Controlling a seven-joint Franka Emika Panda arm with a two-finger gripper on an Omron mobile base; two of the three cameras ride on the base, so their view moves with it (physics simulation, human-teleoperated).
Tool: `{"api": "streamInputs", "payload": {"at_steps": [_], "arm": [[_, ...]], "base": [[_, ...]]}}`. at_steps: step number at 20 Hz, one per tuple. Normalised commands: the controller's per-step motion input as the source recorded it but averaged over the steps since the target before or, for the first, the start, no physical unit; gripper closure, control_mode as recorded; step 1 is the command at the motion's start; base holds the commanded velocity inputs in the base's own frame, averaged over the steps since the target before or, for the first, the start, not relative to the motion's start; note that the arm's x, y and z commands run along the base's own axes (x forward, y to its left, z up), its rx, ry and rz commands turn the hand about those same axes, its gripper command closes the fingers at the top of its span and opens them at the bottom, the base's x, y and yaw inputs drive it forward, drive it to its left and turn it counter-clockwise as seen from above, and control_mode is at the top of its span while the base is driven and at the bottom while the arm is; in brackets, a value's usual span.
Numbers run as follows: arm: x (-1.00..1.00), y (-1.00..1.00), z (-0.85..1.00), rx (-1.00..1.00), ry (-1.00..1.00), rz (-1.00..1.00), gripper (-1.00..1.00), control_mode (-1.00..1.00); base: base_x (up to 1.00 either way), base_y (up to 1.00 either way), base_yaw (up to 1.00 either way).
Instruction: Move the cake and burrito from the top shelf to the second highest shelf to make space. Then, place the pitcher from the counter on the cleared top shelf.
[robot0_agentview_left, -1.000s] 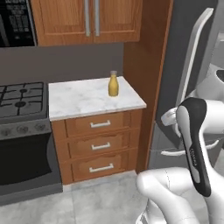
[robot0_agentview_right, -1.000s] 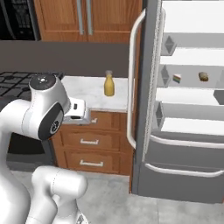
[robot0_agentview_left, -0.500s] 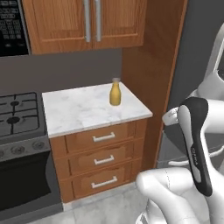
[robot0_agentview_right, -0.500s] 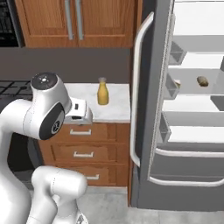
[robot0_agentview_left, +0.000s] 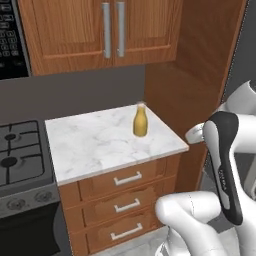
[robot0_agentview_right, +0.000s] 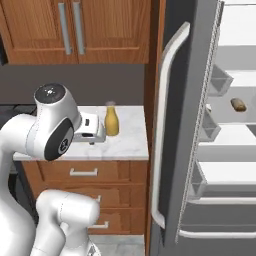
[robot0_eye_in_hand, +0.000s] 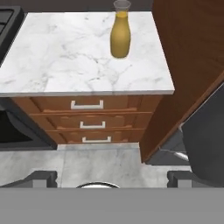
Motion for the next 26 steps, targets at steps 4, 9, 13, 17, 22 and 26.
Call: {"api": "streamInputs", "payload": {"at_steps": [4,9,13,17,22,26], "arm": [[0.0,0.0,0.0,0.0,0.0,0.0,-1.0,1.0],[0.0,0.0,0.0,0.0,0.0,0.0,-1.0,1.0],[0.0,0.0,0.0,0.0,0.0,0.0,-1.0,1.0],[0.0,0.0,0.0,0.0,0.0,0.0,-1.0,1.0],[0.19,0.0,-0.28,-0.04,0.0,-0.21,-1.0,-1.0],[0.35,0.0,-0.2,-0.01,-0.01,-0.2,-1.0,-1.0]], "base": [[0.72,0.55,-0.1],[0.59,0.62,-0.09],[0.42,0.58,-0.11],[0.21,0.19,-0.16],[0.0,0.0,0.0],[0.0,0.0,0.0]]}}
